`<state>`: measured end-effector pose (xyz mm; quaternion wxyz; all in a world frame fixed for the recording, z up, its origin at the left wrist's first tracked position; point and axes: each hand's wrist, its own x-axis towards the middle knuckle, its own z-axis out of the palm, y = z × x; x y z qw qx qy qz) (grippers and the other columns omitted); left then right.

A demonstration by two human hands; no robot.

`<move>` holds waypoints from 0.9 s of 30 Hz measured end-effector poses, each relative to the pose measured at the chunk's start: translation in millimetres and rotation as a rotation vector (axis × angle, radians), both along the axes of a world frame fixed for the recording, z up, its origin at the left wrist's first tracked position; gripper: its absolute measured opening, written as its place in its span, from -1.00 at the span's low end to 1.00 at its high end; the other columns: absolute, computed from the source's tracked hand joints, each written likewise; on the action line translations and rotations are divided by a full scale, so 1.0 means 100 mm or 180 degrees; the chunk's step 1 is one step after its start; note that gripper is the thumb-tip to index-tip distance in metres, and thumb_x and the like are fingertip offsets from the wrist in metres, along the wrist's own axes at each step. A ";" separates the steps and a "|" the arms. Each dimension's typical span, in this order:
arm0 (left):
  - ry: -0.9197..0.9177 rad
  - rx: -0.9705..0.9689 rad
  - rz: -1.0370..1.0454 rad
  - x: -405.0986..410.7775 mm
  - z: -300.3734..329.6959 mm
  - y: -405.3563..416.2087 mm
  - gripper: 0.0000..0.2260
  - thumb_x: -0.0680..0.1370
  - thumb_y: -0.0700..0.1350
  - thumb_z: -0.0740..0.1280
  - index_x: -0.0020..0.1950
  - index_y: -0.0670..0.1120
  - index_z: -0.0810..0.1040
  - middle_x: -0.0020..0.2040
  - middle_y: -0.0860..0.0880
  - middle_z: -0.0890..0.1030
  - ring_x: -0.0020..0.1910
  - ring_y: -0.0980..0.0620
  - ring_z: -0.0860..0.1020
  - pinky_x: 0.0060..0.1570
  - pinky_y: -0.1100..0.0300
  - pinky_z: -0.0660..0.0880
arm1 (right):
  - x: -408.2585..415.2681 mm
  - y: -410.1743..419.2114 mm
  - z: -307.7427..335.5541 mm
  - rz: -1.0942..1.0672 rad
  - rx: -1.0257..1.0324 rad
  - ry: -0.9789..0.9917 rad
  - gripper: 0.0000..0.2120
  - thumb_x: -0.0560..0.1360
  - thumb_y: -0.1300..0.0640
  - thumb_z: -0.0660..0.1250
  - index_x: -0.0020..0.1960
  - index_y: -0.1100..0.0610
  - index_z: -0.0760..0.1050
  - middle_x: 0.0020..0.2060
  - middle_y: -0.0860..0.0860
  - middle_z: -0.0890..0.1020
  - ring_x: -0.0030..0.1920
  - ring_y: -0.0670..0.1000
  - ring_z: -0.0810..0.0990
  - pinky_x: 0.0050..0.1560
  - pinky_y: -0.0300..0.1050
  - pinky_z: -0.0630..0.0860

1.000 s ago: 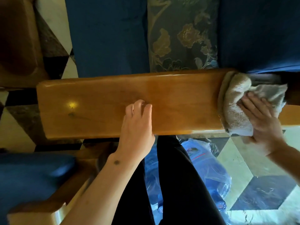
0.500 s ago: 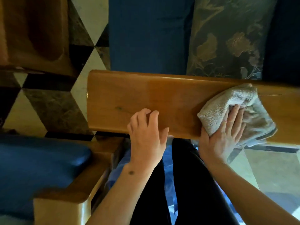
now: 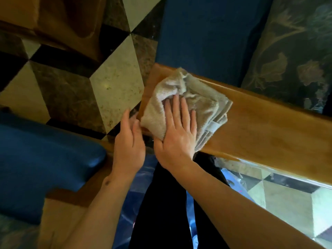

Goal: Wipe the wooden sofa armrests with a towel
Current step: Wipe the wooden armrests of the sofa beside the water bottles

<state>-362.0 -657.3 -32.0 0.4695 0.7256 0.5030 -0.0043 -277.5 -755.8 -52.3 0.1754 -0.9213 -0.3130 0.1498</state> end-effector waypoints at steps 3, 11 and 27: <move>-0.0126 -0.0425 0.0640 0.05 0.05 0.06 -0.39 0.61 0.32 -0.01 0.57 0.04 0.31 0.19 0.45 0.46 0.15 0.59 0.40 0.07 0.66 0.25 | 0.10 -0.10 -0.03 0.1515 0.0183 0.0095 -0.28 0.58 -0.14 0.16 0.66 0.14 0.18 0.66 0.08 0.20 0.68 0.10 0.07 0.65 0.18 -0.02; 0.0351 0.0168 0.0127 0.12 0.26 -0.16 -0.46 0.67 0.15 0.13 0.57 -0.11 0.24 0.51 -0.08 0.32 0.45 -0.01 0.33 0.38 0.14 0.33 | 0.89 -0.60 -0.08 0.3862 0.0181 -0.0045 -0.30 0.62 -0.25 0.21 0.65 0.09 0.24 0.65 0.03 0.24 0.67 0.08 0.10 0.67 0.11 -0.09; 0.0867 0.1489 -0.1794 1.08 0.23 -1.60 -0.57 0.47 -0.09 0.47 0.32 -0.10 0.51 0.15 -0.14 0.44 0.12 -0.08 0.37 0.09 0.06 0.37 | 2.10 -3.57 -0.02 0.2059 -0.0078 -0.0286 -0.31 0.61 -0.26 0.19 0.63 0.05 0.24 0.64 0.04 0.24 0.67 0.10 0.14 0.64 0.17 0.01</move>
